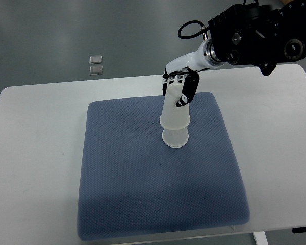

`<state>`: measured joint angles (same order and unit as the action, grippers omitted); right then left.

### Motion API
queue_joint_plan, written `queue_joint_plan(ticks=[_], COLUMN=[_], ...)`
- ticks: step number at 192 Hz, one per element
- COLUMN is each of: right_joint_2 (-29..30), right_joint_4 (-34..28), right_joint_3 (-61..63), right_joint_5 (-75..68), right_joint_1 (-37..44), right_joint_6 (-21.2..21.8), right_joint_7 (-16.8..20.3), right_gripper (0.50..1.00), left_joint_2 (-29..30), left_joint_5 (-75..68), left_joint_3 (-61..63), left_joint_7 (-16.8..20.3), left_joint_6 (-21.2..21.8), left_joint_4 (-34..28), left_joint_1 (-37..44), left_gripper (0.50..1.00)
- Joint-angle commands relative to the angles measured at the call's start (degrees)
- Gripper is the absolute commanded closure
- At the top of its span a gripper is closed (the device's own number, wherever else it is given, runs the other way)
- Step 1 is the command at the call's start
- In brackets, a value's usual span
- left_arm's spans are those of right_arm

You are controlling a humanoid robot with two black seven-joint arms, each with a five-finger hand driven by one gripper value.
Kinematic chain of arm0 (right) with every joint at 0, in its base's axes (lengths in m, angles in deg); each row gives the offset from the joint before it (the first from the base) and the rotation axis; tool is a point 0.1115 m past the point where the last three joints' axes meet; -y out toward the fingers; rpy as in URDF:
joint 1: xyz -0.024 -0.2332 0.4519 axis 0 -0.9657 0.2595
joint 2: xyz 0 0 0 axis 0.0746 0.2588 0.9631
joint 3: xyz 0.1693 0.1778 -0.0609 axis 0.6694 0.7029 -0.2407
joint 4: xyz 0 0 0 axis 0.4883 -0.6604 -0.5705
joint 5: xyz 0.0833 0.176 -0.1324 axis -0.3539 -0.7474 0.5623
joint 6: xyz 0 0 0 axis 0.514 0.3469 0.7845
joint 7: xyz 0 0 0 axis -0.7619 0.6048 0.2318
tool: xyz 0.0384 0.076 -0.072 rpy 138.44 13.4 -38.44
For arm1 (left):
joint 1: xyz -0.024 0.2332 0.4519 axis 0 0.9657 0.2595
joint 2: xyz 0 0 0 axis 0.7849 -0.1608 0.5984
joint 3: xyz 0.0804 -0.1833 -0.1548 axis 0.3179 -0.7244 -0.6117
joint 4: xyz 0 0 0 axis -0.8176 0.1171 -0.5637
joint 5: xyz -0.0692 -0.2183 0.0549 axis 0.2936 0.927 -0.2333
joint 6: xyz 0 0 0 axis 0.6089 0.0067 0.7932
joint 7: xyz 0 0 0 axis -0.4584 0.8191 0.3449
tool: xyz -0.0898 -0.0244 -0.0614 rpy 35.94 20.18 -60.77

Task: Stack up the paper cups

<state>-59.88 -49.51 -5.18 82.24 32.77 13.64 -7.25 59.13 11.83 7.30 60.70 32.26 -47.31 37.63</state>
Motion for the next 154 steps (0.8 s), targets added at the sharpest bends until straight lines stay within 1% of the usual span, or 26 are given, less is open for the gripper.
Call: queue_joint_plan(ticks=[1,31,40,57,62,119,136,154], right_joint_2=[0.0,0.0,0.0,0.53,0.62,0.53,-0.53,-2.81], right_joint_4=[0.0,0.09,0.0,0.09,0.0,0.09,0.88,3.07], right_joint_3=[0.0,0.0,0.0,0.0,0.0,0.09,0.97,2.46], right_joint_5=[-0.03,-0.03,0.06,-0.03,-0.03,-0.03,-0.21,-3.45], right_joint_1=[-0.63,-1.42,-1.6,-2.13,-2.21,-2.57,-2.57,-3.27], right_joint_6=[-0.72,-1.6,-1.87,-2.39,-2.57,-2.92,-3.1,-4.94], right_joint_7=[0.0,0.0,0.0,-0.09,-0.09,-0.09,-0.18,-0.53], right_gripper=[0.75,0.742,0.728,0.681,0.675,0.658,0.658,0.658], left_joint_2=[0.0,0.0,0.0,0.0,0.0,0.0,0.0,0.0], left_joint_5=[0.01,0.01,-0.08,0.01,0.01,0.01,0.01,0.01], left_joint_3=[0.0,0.0,0.0,0.0,0.0,0.0,0.0,0.0], left_joint_7=[0.0,0.0,0.0,0.0,0.0,0.0,0.0,0.0], left_joint_6=[0.01,0.01,0.01,0.01,0.01,0.01,0.01,0.01], left_joint_4=[0.0,0.0,0.0,0.0,0.0,0.0,0.0,0.0], left_joint_1=[-0.05,0.04,0.04,-0.05,-0.05,0.04,0.04,0.04], left_gripper=[0.5,0.5,0.5,0.5,0.5,0.5,0.5,0.5])
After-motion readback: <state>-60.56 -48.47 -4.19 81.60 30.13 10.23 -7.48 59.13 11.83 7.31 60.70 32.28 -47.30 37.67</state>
